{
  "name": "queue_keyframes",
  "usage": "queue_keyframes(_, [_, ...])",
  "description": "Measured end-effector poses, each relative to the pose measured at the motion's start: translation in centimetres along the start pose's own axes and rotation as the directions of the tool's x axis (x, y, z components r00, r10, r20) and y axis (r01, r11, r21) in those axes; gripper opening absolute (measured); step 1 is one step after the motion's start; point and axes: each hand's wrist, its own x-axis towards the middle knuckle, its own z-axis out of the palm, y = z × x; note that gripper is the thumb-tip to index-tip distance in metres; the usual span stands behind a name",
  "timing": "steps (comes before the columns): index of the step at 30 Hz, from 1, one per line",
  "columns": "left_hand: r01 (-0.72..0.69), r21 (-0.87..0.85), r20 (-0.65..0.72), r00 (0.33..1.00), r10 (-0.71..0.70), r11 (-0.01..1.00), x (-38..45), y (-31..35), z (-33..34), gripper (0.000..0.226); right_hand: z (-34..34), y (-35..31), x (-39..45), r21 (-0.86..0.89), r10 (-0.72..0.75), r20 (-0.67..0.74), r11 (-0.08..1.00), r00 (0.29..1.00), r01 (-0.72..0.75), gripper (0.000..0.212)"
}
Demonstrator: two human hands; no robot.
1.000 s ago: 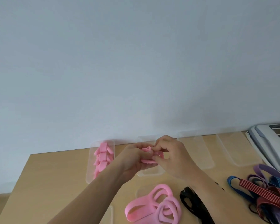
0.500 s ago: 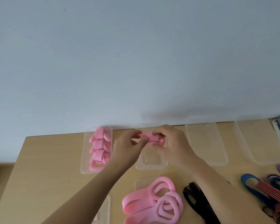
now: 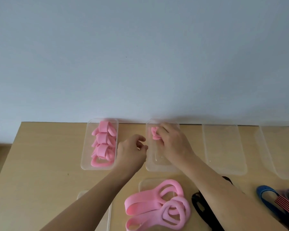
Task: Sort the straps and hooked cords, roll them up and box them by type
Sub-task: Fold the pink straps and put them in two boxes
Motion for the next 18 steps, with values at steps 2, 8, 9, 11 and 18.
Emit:
queue_keyframes(2, [-0.003,-0.001,0.013,1.0,0.003,1.0,0.2,0.0,0.0,0.018,0.2,0.3,0.0,-0.003,0.002,0.025,1.0,1.0,-0.002,0.013])
queue_keyframes(8, [-0.011,-0.058,0.006,1.0,0.011,0.998,0.1,-0.2,-0.1,0.017,1.1,0.5,-0.6,-0.005,0.02,0.14,1.0,0.99,-0.019,0.016])
queue_keyframes(9, [-0.017,-0.07,0.006,1.0,0.018,0.997,-0.1,-0.1,-0.2,0.017,0.9,0.3,-0.6,-0.019,0.029,0.148,0.999,0.989,-0.027,0.015])
queue_keyframes(11, [-0.037,-0.077,0.004,0.999,0.037,0.996,-0.4,-0.1,-0.4,0.018,0.2,-0.3,-0.5,-0.06,0.034,0.154,0.998,0.987,-0.025,0.014])
queue_keyframes(18, [-0.168,-0.041,-0.029,0.986,0.167,0.985,-2.7,-0.5,-1.6,0.025,-2.2,-1.3,-0.5,-0.217,0.074,0.079,0.975,0.994,-0.056,0.042])
